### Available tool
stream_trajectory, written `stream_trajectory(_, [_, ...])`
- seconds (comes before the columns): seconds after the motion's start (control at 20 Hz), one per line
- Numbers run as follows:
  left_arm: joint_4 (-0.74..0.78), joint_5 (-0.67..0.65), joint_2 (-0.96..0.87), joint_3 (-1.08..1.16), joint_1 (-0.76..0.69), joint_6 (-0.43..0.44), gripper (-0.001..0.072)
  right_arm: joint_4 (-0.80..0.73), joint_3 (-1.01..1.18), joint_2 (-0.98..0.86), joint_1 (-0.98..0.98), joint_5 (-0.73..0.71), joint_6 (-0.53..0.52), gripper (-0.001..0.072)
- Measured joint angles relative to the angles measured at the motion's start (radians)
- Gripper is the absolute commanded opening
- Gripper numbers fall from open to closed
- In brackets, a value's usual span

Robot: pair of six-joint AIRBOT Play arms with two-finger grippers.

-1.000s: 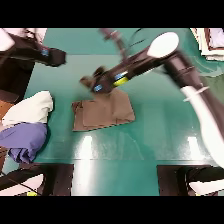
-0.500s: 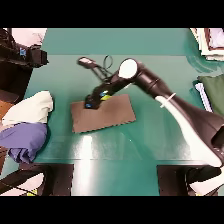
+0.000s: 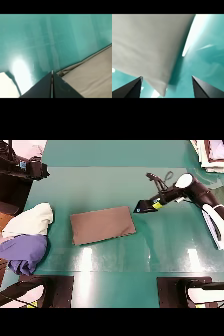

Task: Fold the shirts.

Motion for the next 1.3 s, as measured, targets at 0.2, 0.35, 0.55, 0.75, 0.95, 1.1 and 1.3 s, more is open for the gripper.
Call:
stream_trajectory(0.2, [-0.023, 0.024, -0.001, 0.0, 0.0, 0.0, 0.0028, 0.146, -0.063, -0.093, -0.034, -0.015, -0.031, 0.0694])
stream_trajectory(0.35, [-0.031, 0.031, -0.001, -0.001, 0.0, 0.0, 0.0028, 0.266, -0.077, -0.169, 0.009, -0.019, -0.075, 0.059])
stream_trajectory(0.55, [-0.034, 0.034, -0.001, -0.001, 0.0, 0.0, 0.0028, 0.38, -0.084, -0.228, 0.084, -0.04, -0.126, 0.0412])
stream_trajectory(0.75, [-0.045, 0.037, -0.001, -0.001, 0.0, 0.0, 0.0028, 0.401, -0.063, -0.246, 0.132, -0.082, -0.17, 0.0019])
stream_trajectory(0.95, [-0.066, 0.037, -0.001, -0.001, -0.026, -0.001, 0.0027, 0.408, 0.042, -0.237, 0.117, -0.033, -0.195, 0.0019])
stream_trajectory(1.1, [-0.071, 0.039, -0.004, -0.001, -0.083, -0.001, 0.0028, 0.328, 0.152, -0.176, 0.026, 0.021, -0.148, 0.0019])
stream_trajectory(1.3, [-0.076, 0.072, -0.027, -0.001, -0.176, -0.003, 0.0028, 0.167, 0.31, -0.068, -0.187, 0.063, -0.077, 0.0018])
